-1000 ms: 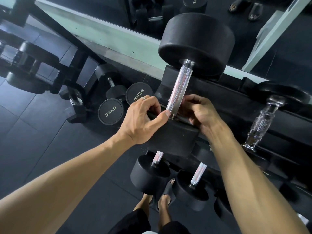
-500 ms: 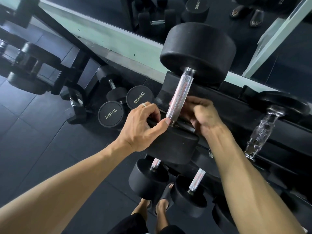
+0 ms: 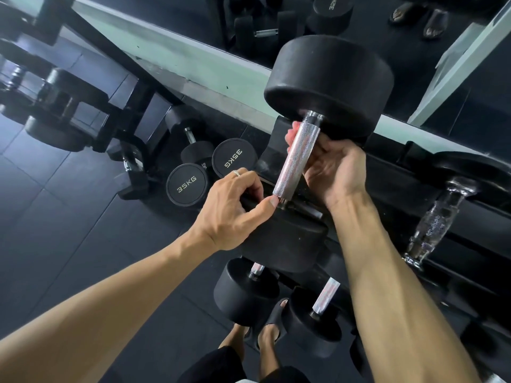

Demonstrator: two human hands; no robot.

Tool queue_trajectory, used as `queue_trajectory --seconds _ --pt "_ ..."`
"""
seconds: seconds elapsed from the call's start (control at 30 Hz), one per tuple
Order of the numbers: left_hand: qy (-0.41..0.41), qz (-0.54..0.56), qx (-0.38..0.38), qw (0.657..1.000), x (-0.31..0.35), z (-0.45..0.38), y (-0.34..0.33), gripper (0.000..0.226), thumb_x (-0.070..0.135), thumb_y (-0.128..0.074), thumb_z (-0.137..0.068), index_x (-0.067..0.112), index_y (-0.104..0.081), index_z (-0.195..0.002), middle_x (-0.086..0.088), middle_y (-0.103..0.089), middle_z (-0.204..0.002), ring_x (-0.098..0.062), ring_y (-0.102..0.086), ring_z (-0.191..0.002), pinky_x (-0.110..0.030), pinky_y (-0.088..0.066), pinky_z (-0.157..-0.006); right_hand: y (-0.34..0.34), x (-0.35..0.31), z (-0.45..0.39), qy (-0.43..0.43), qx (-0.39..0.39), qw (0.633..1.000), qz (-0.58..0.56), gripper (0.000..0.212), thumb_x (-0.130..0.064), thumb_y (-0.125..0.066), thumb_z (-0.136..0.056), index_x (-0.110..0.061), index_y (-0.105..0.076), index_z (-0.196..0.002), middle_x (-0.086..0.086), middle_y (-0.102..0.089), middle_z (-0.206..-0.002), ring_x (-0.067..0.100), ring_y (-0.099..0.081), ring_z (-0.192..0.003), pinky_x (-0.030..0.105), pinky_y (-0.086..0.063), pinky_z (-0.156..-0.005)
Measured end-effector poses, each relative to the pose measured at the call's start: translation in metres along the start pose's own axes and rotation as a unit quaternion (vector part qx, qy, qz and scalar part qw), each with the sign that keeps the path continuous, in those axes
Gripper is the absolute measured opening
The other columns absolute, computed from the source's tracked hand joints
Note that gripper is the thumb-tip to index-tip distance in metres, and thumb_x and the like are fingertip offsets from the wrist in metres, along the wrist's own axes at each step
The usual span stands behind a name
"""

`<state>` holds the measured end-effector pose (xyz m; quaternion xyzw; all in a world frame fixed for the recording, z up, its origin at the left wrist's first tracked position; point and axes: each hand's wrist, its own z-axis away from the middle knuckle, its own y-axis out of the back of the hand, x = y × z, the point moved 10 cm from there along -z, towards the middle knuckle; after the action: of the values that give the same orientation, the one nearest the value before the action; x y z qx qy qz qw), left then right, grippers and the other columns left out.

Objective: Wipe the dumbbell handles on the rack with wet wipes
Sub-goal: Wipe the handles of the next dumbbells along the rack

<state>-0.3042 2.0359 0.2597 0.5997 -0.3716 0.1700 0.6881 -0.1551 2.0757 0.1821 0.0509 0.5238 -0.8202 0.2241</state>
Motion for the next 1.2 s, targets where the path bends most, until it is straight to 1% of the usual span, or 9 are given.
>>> queue_trajectory --seconds 0.1,0.17,0.33,0.53,0.7,0.83,0.9,1.07,1.2 --pt "-0.001 -0.005 -0.002 1.0 0.0 0.0 0.0 0.036 0.054 -0.053 -0.08 0.019 -0.051 -0.071 0.008 -0.053 -0.073 -0.012 -0.05 -0.071 -0.012 -0.034 -0.067 0.011 0.015 0.012 -0.037 0.018 0.998 0.05 0.063 -0.023 -0.037 -0.079 0.015 -0.057 -0.125 0.03 -0.065 -0.122 0.04 -0.064 -0.115 0.043 -0.051 -0.101" --pt "0.0 -0.008 0.0 1.0 0.0 0.0 0.001 0.036 0.053 -0.053 -0.079 0.019 -0.052 -0.071 0.009 -0.053 -0.073 -0.011 -0.05 -0.071 -0.011 -0.034 -0.068 0.014 0.018 0.017 -0.048 0.019 0.996 0.07 0.066 -0.028 -0.036 -0.078 0.016 -0.057 -0.123 0.032 -0.065 -0.119 0.043 -0.061 -0.118 0.047 -0.045 -0.107" --pt "0.0 -0.009 -0.001 1.0 0.002 0.0 0.001 0.033 0.052 -0.053 -0.079 0.02 -0.051 -0.071 0.009 -0.053 -0.073 -0.011 -0.049 -0.071 -0.011 -0.033 -0.068 -0.003 -0.01 -0.004 0.027 -0.007 0.998 -0.058 0.066 -0.023 -0.037 -0.082 0.014 -0.05 -0.135 0.033 -0.063 -0.123 0.044 -0.061 -0.119 0.042 -0.039 -0.113" --pt "-0.002 -0.012 0.0 1.0 0.002 0.001 0.002 0.032 0.053 -0.052 -0.079 0.022 -0.05 -0.071 0.011 -0.051 -0.072 -0.01 -0.049 -0.072 -0.011 -0.033 -0.068 0.012 0.022 0.013 -0.06 -0.008 0.996 0.068 0.073 -0.033 -0.03 -0.079 0.017 -0.054 -0.126 0.033 -0.063 -0.122 0.042 -0.065 -0.111 0.043 -0.052 -0.096" --pt "-0.002 -0.009 -0.004 1.0 0.002 0.0 0.0 0.035 0.052 -0.053 -0.08 0.018 -0.052 -0.071 0.01 -0.052 -0.073 -0.012 -0.049 -0.071 -0.015 -0.035 -0.068 -0.001 -0.002 -0.004 0.003 -0.018 0.999 -0.03 0.066 -0.029 -0.031 -0.085 0.014 -0.057 -0.127 0.031 -0.061 -0.127 0.042 -0.061 -0.119 0.042 -0.043 -0.11" --pt "-0.004 -0.005 -0.001 1.0 0.002 0.001 0.001 0.036 0.052 -0.053 -0.08 0.017 -0.052 -0.072 0.01 -0.052 -0.072 -0.011 -0.048 -0.071 -0.017 -0.035 -0.067 0.014 0.036 0.018 -0.104 -0.037 0.985 0.132 0.067 -0.036 -0.031 -0.079 0.011 -0.072 -0.104 0.03 -0.067 -0.117 0.041 -0.065 -0.111 0.047 -0.047 -0.102" --pt "-0.002 -0.007 -0.002 1.0 0.002 0.001 0.001 0.035 0.052 -0.053 -0.08 0.018 -0.052 -0.072 0.011 -0.051 -0.072 -0.01 -0.048 -0.071 -0.016 -0.035 -0.067 0.014 0.03 0.014 -0.112 -0.034 0.98 0.162 0.069 -0.036 -0.03 -0.081 0.014 -0.069 -0.107 0.034 -0.064 -0.119 0.044 -0.063 -0.113 0.049 -0.049 -0.101" --pt "0.003 -0.008 -0.006 1.0 0.001 0.0 0.0 0.036 0.052 -0.052 -0.08 0.017 -0.052 -0.072 0.009 -0.053 -0.073 -0.012 -0.049 -0.071 -0.015 -0.035 -0.067 -0.001 0.005 -0.004 -0.059 -0.057 0.995 0.056 0.061 -0.026 -0.024 -0.091 0.009 -0.068 -0.114 0.025 -0.066 -0.123 0.038 -0.062 -0.119 0.041 -0.048 -0.104" --pt "-0.003 -0.001 -0.003 1.0 0.002 0.001 0.001 0.036 0.054 -0.051 -0.081 0.02 -0.051 -0.071 0.009 -0.052 -0.072 -0.01 -0.048 -0.071 -0.012 -0.034 -0.067 0.026 0.036 0.015 -0.165 -0.072 0.95 0.254 0.062 -0.022 -0.036 -0.08 0.013 -0.056 -0.127 0.028 -0.063 -0.127 0.037 -0.063 -0.113 0.045 -0.05 -0.096"
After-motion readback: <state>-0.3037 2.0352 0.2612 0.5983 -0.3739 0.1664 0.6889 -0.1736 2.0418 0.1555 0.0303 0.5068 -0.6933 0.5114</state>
